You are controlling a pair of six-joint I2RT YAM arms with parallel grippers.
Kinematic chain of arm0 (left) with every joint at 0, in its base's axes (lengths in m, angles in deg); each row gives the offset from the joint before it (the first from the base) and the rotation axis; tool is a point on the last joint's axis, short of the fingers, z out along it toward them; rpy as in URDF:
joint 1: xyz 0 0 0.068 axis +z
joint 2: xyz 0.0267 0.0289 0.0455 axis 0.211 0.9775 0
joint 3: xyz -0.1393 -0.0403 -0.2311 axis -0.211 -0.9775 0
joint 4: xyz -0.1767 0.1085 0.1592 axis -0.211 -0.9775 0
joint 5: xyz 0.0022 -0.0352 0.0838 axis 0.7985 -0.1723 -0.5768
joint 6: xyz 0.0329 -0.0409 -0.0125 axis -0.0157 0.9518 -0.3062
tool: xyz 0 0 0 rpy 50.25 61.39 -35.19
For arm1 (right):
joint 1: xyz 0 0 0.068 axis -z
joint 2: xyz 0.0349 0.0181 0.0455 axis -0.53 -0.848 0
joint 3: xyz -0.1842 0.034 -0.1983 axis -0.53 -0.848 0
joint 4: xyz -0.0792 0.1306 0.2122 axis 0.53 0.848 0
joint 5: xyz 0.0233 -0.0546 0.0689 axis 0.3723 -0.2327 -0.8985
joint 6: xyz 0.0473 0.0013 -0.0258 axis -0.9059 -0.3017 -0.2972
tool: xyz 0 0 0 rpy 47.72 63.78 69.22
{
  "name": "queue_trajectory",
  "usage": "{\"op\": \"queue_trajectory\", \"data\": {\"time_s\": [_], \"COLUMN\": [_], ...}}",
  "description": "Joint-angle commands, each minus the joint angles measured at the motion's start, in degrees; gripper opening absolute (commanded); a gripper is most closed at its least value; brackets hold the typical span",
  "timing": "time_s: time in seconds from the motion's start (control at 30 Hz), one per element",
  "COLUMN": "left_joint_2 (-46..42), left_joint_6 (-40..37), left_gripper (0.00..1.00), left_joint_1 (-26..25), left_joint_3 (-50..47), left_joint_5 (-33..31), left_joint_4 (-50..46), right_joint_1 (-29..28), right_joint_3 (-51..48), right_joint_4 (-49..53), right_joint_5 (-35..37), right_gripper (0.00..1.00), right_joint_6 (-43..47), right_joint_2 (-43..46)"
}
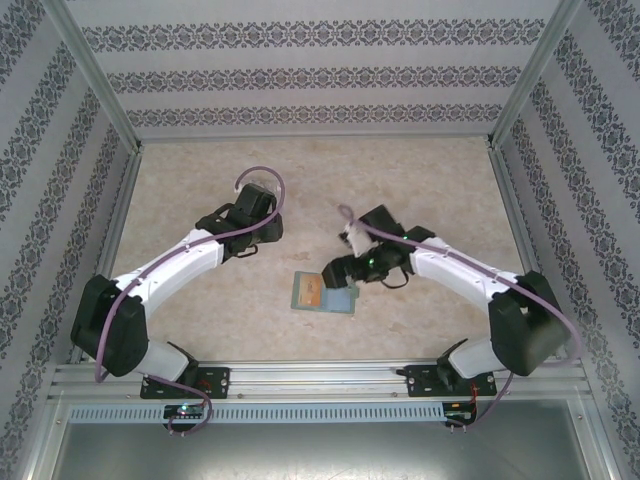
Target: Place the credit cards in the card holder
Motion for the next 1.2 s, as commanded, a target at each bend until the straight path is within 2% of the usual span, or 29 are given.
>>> {"op": "queue_trajectory", "data": {"time_s": [0.0, 0.03, 0.07, 0.13, 0.2, 0.33, 0.5, 0.87, 1.17], "left_joint_2": [-1.81, -1.97, -2.21, -2.62, -2.37, -0.59, -0.74, -0.21, -0.40], "left_joint_6": [-1.12, -0.82, -0.94, -1.32, -1.75, -1.67, -0.97, -1.51, -0.88], "left_gripper": [0.64, 0.81, 0.91, 1.00, 1.00, 0.99, 0.99, 0.99, 0.99], "left_joint_1": [2.08, 2.82, 3.29, 3.48, 3.46, 3.56, 3.55, 3.65, 3.81], "left_joint_3": [-1.75, -2.28, -3.07, -6.60, -9.71, -9.11, -9.08, -8.61, -8.82], "left_joint_5": [0.70, 2.79, 5.48, 12.71, 17.33, 15.66, 15.21, 13.57, 13.97], "left_joint_4": [-1.97, -1.91, -1.10, 3.99, 8.68, 7.42, 7.82, 6.65, 6.61], "right_joint_1": [0.69, 2.38, 3.61, 3.79, 1.45, -4.09, -5.78, -5.97, -8.90], "right_joint_3": [0.94, 1.72, 2.20, 2.12, 0.95, -4.54, -7.41, -8.86, -4.44], "right_joint_4": [5.77, 7.00, 7.80, 7.92, 5.45, -4.30, -12.96, -15.59, -20.01], "right_joint_5": [4.82, 3.34, 1.45, -2.75, -4.72, -2.41, -0.09, 4.85, 0.87], "right_gripper": [0.98, 0.98, 0.98, 0.98, 0.98, 0.98, 0.98, 0.98, 0.98], "right_joint_6": [3.16, 2.24, 1.53, -0.17, -4.11, -11.45, -15.91, -17.92, -18.07], "right_joint_2": [0.31, -0.49, -1.25, -2.66, -3.70, -3.56, -4.64, -5.99, -10.25]}}
